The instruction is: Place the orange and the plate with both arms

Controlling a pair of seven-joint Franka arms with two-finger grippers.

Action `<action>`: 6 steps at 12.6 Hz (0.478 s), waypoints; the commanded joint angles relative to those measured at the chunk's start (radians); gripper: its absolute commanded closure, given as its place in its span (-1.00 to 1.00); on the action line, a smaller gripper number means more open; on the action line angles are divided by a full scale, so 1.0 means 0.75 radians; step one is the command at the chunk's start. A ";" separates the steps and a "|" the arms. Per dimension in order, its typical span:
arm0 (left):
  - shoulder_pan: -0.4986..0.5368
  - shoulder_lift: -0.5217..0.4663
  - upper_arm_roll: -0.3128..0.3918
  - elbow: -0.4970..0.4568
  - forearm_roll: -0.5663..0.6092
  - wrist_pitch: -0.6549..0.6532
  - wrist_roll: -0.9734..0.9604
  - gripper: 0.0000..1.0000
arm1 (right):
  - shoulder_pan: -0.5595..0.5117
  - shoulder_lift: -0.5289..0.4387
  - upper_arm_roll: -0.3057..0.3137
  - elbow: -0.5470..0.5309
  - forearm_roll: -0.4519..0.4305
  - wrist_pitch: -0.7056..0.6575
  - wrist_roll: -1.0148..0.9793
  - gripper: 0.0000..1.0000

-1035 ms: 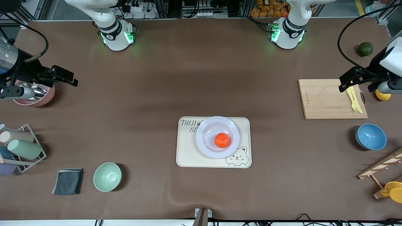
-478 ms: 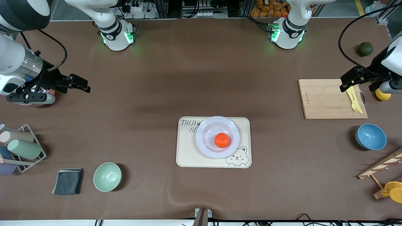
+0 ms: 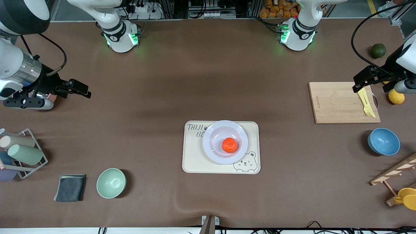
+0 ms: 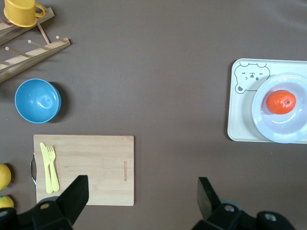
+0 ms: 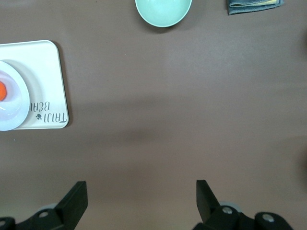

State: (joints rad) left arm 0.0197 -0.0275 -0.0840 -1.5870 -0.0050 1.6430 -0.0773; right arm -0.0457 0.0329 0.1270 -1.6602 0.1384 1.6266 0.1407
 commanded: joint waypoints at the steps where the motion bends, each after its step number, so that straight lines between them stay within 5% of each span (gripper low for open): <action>1: 0.006 -0.061 0.000 -0.027 -0.012 -0.025 0.027 -1.00 | -0.017 -0.036 0.025 -0.030 -0.074 0.020 0.001 -1.00; 6: 0.004 -0.066 -0.003 -0.013 -0.004 -0.047 0.048 -1.00 | -0.027 -0.038 0.031 -0.024 -0.135 0.054 0.001 -1.00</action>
State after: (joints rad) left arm 0.0197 -0.0541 -0.0842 -1.5872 -0.0050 1.6203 -0.0751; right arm -0.0457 0.0317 0.1337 -1.6602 0.0716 1.6562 0.1404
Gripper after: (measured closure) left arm 0.000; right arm 0.000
